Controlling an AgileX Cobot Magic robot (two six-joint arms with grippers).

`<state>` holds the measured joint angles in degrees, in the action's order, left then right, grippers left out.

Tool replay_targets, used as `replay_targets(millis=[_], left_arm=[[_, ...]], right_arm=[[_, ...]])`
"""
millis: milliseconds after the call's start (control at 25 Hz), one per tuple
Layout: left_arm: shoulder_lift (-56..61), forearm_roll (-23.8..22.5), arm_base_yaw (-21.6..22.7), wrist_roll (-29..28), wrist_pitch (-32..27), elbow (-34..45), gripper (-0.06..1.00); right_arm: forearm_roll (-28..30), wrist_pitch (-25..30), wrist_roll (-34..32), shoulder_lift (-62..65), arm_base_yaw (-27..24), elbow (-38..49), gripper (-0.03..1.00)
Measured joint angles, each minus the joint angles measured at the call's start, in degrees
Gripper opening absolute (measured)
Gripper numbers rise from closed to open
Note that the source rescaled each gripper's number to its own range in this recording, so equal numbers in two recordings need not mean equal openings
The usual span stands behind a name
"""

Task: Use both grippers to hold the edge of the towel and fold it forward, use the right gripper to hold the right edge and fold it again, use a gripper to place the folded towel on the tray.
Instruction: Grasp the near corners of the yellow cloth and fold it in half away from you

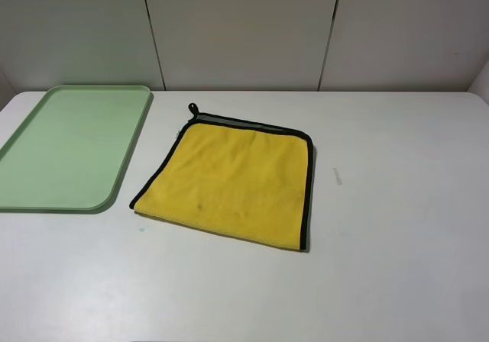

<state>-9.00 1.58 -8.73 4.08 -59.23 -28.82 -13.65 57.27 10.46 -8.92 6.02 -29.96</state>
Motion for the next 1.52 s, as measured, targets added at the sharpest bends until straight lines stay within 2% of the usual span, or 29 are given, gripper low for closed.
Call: replay_targets(millis=[320,560,720,920,1240,1520], left_arm=[[-11.43,2.62,0.0,15.21,3.32,-2.64,0.98],[-18.2,4.75,-0.62,26.76,5.01,-3.21,0.98],[-22.01,5.16,-1.78,35.08,6.9,-3.32,0.98],[-26.99,5.2,-2.17,42.18,11.22,-3.32,0.98],[-34.92,5.2,-2.17,63.66,17.6,-3.32,0.98],[-40.4,5.2,-2.17,72.81,20.44,-3.32,0.98]], right_arm=[[-2.44,-1.56,10.37,-13.27,0.16,-4.56,1.0],[-9.32,-1.56,18.52,-18.84,0.16,-4.56,1.0],[-10.33,-3.23,20.43,-19.62,0.16,-4.56,1.0],[-12.06,-3.85,20.54,-19.62,0.16,-4.56,1.0],[-15.18,-2.91,21.5,-19.62,0.16,-4.56,1.0],[-15.18,-2.85,32.22,-20.26,0.16,-4.56,1.0]])
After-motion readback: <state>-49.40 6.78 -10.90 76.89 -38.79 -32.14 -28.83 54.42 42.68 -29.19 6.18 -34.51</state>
